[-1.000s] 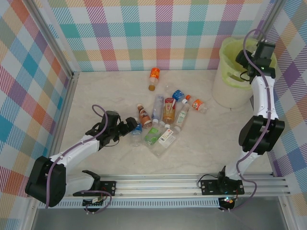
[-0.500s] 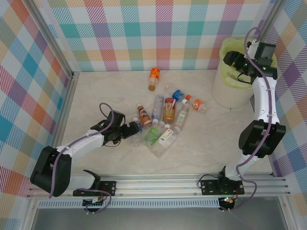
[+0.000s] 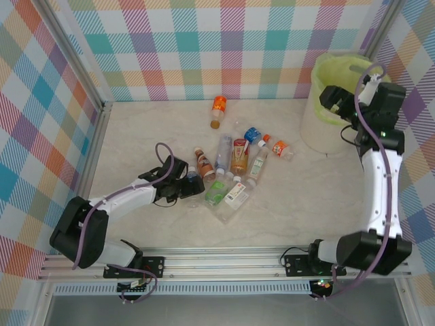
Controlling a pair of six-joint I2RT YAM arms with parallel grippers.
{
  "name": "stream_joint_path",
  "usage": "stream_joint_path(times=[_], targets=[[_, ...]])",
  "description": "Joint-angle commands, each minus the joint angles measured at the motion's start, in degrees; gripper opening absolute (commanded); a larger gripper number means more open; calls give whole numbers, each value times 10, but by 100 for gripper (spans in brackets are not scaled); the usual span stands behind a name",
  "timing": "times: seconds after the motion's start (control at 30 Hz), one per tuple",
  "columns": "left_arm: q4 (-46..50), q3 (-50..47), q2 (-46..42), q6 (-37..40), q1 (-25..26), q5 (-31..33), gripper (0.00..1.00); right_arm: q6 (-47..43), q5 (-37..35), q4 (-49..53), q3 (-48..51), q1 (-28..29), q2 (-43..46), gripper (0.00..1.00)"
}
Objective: Put the plastic bottles in the bin
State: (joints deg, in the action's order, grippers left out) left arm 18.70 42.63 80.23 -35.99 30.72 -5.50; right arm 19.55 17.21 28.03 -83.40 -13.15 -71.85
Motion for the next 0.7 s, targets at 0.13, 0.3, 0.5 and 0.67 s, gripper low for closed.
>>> stream_joint_path(times=[0.13, 0.3, 0.5, 0.67], targets=[[42, 21, 40, 17, 35, 52, 82, 37, 130, -49, 114, 12, 92, 100], [32, 12, 62, 22, 45, 67, 69, 33, 156, -50, 151, 41, 120, 100], [11, 0, 43, 47, 45, 70, 49, 57, 158, -78, 187, 85, 119, 100], [26, 0, -12, 90, 45, 82, 46, 73, 129, -95, 195, 141, 101, 100]])
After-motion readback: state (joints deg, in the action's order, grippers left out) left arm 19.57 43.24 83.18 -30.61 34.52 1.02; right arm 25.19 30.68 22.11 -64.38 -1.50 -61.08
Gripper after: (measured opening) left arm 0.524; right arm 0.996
